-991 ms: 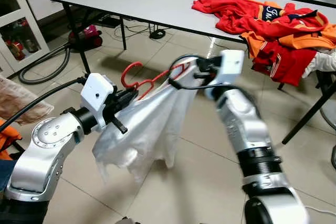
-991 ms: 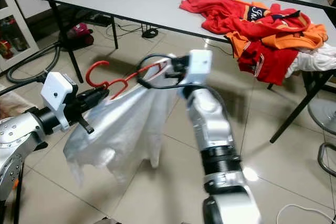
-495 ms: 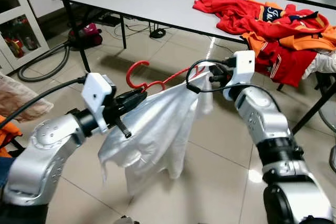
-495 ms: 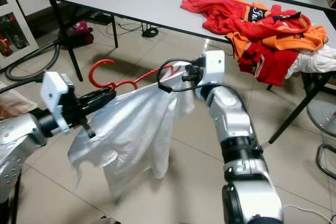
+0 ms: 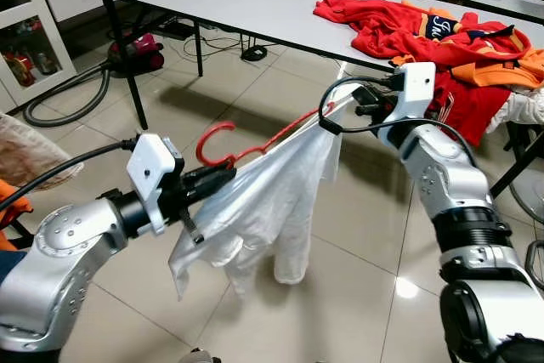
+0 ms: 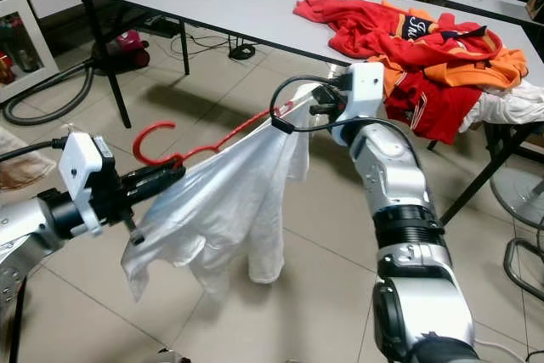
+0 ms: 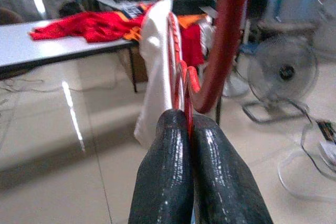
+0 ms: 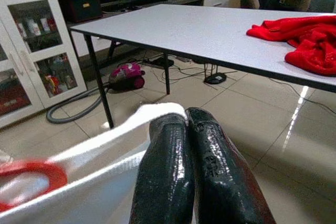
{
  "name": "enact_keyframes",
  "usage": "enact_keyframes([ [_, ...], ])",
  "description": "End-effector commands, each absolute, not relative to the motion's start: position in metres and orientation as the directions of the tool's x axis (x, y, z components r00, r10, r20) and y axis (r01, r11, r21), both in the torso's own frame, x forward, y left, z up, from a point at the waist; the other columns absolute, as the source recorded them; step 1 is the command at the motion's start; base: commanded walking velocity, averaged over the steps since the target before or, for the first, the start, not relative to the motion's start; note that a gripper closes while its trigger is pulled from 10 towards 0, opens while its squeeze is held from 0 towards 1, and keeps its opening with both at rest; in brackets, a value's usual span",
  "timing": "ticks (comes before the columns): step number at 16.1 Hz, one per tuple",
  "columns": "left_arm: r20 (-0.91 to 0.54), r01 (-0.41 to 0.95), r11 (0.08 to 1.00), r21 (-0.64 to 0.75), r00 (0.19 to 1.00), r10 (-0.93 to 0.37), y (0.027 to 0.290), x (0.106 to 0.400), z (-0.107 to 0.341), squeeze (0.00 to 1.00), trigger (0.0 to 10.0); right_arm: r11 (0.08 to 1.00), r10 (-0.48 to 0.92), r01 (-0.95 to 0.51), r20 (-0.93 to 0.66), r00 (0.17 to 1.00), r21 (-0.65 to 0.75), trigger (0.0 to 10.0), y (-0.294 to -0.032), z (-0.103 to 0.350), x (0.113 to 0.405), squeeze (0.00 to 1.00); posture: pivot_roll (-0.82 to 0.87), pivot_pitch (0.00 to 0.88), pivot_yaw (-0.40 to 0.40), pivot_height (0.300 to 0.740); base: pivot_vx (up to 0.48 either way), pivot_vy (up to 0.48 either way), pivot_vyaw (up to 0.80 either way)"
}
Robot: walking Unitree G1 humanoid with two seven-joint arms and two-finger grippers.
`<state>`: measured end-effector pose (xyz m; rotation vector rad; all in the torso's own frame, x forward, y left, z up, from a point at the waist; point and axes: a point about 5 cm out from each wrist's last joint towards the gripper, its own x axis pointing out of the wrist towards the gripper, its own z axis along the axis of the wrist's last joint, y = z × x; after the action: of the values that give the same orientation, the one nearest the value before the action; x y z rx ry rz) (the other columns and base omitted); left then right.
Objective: Hang hanger
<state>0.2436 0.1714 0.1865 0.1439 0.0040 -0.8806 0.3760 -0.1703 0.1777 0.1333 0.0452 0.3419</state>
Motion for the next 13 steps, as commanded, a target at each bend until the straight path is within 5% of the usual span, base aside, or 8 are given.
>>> enact_keyframes([
  [1,-0.027,0.765,0.628,0.142,0.637,-0.77,0.171,0.243,0.196,0.0,10.0,0.945,0.302,-0.299,0.004,0.953,0.132,0.0,-0.184,0.185,0.374,0.0,-0.04,0.0,-0.095,0.74,0.0,0.0,0.0],
  [8,0.253,0.647,0.762,-0.01,0.739,-0.624,0.171,0.264,0.227,0.0,10.0,0.909,0.374,-0.359,-0.032,0.927,0.211,0.0,-0.154,0.159,0.357,0.0,-0.05,0.0,-0.091,0.74,0.0,0.0,0.0],
  [13,0.231,0.488,0.87,-0.067,0.856,-0.462,0.148,0.295,0.219,0.0,10.0,0.778,0.546,-0.544,0.09,0.833,0.314,0.0,-0.07,0.176,0.34,0.0,-0.06,0.0,-0.084,0.74,0.0,0.0,0.0],
])
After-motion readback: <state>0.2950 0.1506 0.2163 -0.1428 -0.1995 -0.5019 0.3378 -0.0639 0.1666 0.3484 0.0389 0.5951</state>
